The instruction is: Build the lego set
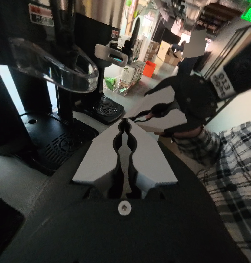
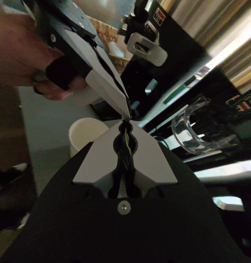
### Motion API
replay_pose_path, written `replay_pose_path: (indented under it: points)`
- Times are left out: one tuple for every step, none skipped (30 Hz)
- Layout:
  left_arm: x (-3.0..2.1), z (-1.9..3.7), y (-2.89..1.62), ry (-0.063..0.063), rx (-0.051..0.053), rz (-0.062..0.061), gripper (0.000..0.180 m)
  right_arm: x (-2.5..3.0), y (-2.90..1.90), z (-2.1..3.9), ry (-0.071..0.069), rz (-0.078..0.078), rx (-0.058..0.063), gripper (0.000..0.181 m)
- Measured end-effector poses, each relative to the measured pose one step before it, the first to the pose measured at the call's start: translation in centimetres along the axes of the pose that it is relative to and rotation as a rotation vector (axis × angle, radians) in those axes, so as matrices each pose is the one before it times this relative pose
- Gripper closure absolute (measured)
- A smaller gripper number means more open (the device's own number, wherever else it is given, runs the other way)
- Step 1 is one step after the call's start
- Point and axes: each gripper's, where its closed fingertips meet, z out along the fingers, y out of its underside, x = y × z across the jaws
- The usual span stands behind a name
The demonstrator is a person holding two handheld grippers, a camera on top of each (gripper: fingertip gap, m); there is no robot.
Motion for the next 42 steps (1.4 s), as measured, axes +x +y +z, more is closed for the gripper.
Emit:
replay_pose_path:
  points:
    - [-0.230,-0.018,0.091,-0.0069,0.0164,-0.0387,0.180,-0.016,0.100,0.133,0.0287,-0.0155,-0.0050,0.181]
    - [-0.636,-0.109,0.110,-0.0337,0.0155,-0.0344,0.180,-0.280,0.041,0.126,0.0073,-0.0077,0.0054,0.181]
    - [-0.788,-0.246,0.049,-0.0333,0.0170,-0.0202,0.180,-0.407,-0.226,0.000,0.0074,-0.0104,0.0154,0.181]
    - [-0.322,-0.202,-0.123,0.0009,0.0242,-0.0353,0.180,-0.249,-0.115,0.087,0.0166,-0.0102,0.0018,0.181]
    - [0.344,-0.087,0.000,0.0177,0.0039,-0.0209,0.180,-0.168,0.178,0.287,0.0090,0.0002,-0.0065,0.181]
    - [0.042,-0.049,0.167,-0.0292,-0.0177,0.0373,0.180,-0.183,0.066,0.227,-0.0058,0.0128,0.0123,0.181]
    - [-0.280,-0.114,0.119,-0.0348,-0.0147,0.0396,0.180,-0.151,-0.076,-0.037,-0.0147,0.0239,0.0223,0.181]
    - [-0.317,-0.145,0.032,0.0020,0.0005,-0.0167,0.180,0.070,-0.251,-0.284,0.0065,0.0034,0.0267,0.181]
    - [-0.244,-0.091,0.080,0.0177,0.0088,-0.0449,0.180,-0.022,-0.200,-0.234,0.0083,-0.0098,0.0142,0.181]
    - [-0.221,-0.058,0.128,0.0010,0.0101,-0.0254,0.180,-0.149,-0.135,-0.137,0.0037,-0.0144,0.0076,0.181]
    - [0.032,-0.002,0.212,0.0012,0.0011,-0.0083,0.180,-0.144,-0.001,-0.101,0.0032,-0.0110,0.0029,0.181]
    - [0.041,-0.034,0.145,-0.0008,0.0047,-0.0083,0.180,-0.069,0.044,-0.140,0.0013,-0.0008,0.0042,0.181]
    - [-0.121,-0.076,0.020,-0.0078,0.0100,-0.0108,0.180,-0.038,0.015,-0.152,0.0002,0.0044,0.0072,0.181]
    - [-0.382,-0.207,-0.123,-0.0129,0.0168,-0.0112,0.180,-0.015,-0.109,-0.197,0.0039,0.0025,0.0121,0.181]
    - [-0.380,-0.290,-0.221,-0.0030,0.0183,-0.0178,0.180,-0.078,-0.075,-0.123,0.0019,0.0009,0.0058,0.181]
    - [-0.297,-0.241,-0.161,0.0007,0.0126,-0.0178,0.180,-0.086,-0.006,-0.074,0.0004,0.0003,0.0025,0.181]
    - [-0.281,-0.179,-0.004,-0.0077,0.0009,-0.0050,0.180,-0.155,-0.006,-0.067,-0.0078,0.0070,0.0060,0.181]
    - [-0.268,-0.270,-0.095,-0.0126,0.0054,0.0050,0.180,-0.178,0.055,-0.032,-0.0140,0.0142,0.0039,0.181]
    - [-0.170,-0.297,-0.140,-0.0033,0.0055,-0.0029,0.180,-0.025,0.083,-0.069,-0.0057,0.0106,0.0049,0.181]
    - [-0.155,-0.335,-0.149,-0.0016,0.0053,-0.0052,0.180,0.064,0.132,-0.098,-0.0009,0.0063,0.0019,0.181]
    - [-0.242,-0.370,-0.203,-0.0117,0.0090,0.0059,0.180,-0.010,0.138,-0.072,-0.0069,0.0108,0.0007,0.181]
    - [-0.149,-0.330,-0.080,-0.0071,0.0009,0.0069,0.180,-0.061,0.102,-0.056,-0.0116,0.0138,0.0046,0.181]
    - [0.009,-0.301,0.027,0.0046,-0.0048,0.0016,0.180,-0.034,0.076,-0.080,-0.0121,0.0150,0.0068,0.181]
    - [-0.103,-0.363,0.080,-0.0031,-0.0035,0.0037,0.180,0.024,0.152,-0.083,-0.0087,0.0095,0.0010,0.181]
    - [-0.416,-0.472,0.193,-0.0233,-0.0062,0.0130,0.180,0.013,0.210,-0.039,-0.0107,0.0078,-0.0020,0.181]
    - [-0.552,-0.503,0.377,-0.0306,-0.0144,0.0186,0.180,-0.016,0.154,-0.055,-0.0162,0.0176,0.0034,0.181]
    - [-0.482,-0.431,0.565,-0.0208,-0.0203,0.0080,0.180,0.013,0.131,-0.065,-0.0179,0.0194,0.0054,0.181]
    - [-0.399,-0.422,0.539,-0.0115,-0.0102,-0.0089,0.180,-0.045,0.222,-0.011,-0.0212,0.0167,-0.0026,0.181]
    - [-0.385,-0.398,0.627,-0.0106,-0.0128,-0.0097,0.180,-0.023,0.113,-0.016,-0.0211,0.0196,0.0034,0.181]
    - [-0.435,-0.255,0.970,-0.0130,-0.0331,-0.0012,0.180,0.086,0.050,-0.054,-0.0123,0.0155,0.0065,0.181]
    - [-0.514,-0.137,1.061,-0.0172,-0.0338,-0.0031,0.180,0.069,0.182,0.022,-0.0132,0.0135,-0.0038,0.181]
    - [-0.505,-0.056,0.839,-0.0149,-0.0105,-0.0072,0.180,-0.087,0.155,0.085,-0.0252,0.0221,-0.0020,0.181]
    - [-0.601,0.150,1.213,-0.0112,-0.0324,-0.0136,0.180,-0.057,-0.018,0.044,-0.0222,0.0226,0.0103,0.181]
    - [-0.630,0.279,1.282,-0.0065,-0.0354,-0.0200,0.180,0.080,0.027,0.033,-0.0090,0.0123,0.0044,0.181]
    - [-0.528,0.220,0.784,-0.0023,-0.0036,-0.0235,0.180,0.035,0.120,0.080,-0.0084,0.0062,-0.0059,0.181]
    - [-0.468,0.242,0.710,0.0012,-0.0091,-0.0233,0.180,-0.078,0.032,0.091,-0.0150,0.0094,-0.0018,0.181]
    - [-0.542,0.325,0.872,-0.0031,-0.0284,-0.0145,0.180,-0.123,-0.052,0.088,-0.0174,0.0138,0.0044,0.181]
    - [-0.562,0.330,0.769,-0.0047,-0.0242,-0.0108,0.180,-0.072,-0.016,0.072,-0.0137,0.0117,0.0022,0.181]
    - [-0.473,0.259,0.521,0.0003,-0.0062,-0.0146,0.180,-0.050,0.112,0.111,-0.0127,0.0094,-0.0055,0.181]
    - [-0.430,0.237,0.568,0.0036,-0.0110,-0.0155,0.180,-0.045,0.102,0.102,-0.0121,0.0090,-0.0039,0.181]
    - [-0.567,0.182,0.509,-0.0067,-0.0116,-0.0159,0.176,-0.024,0.037,0.067,-0.0113,0.0111,0.0008,0.181]
    - [-0.405,0.067,0.227,-0.0052,0.0014,-0.0175,0.168,-0.009,0.056,0.063,-0.0119,0.0150,-0.0004,0.181]
